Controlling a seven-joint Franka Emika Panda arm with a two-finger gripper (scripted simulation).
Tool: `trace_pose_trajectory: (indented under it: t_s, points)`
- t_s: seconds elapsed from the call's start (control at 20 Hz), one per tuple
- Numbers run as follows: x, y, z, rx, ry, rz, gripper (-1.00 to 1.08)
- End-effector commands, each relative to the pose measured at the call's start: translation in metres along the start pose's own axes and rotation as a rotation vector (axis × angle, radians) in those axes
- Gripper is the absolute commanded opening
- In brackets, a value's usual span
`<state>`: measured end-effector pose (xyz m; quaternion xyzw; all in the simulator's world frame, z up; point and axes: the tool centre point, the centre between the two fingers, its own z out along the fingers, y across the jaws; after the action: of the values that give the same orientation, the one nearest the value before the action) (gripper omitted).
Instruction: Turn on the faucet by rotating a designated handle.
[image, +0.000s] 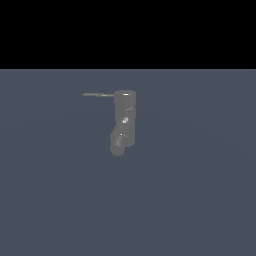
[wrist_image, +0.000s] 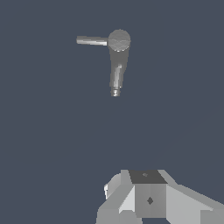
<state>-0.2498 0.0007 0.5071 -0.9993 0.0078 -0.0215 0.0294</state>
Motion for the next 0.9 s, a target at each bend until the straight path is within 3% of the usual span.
trace_pose_trajectory:
  t_s: [0.0, 0.4, 0.85]
  points:
    - [0.000, 0.000, 0.000, 0.000, 0.000, 0.000, -1.00]
    - [0.003, -0.007, 0.006, -0.001, 0.000, 0.033, -1.00]
    - [0.015, -0.033, 0.029, -0.006, 0.001, 0.148, -1.00]
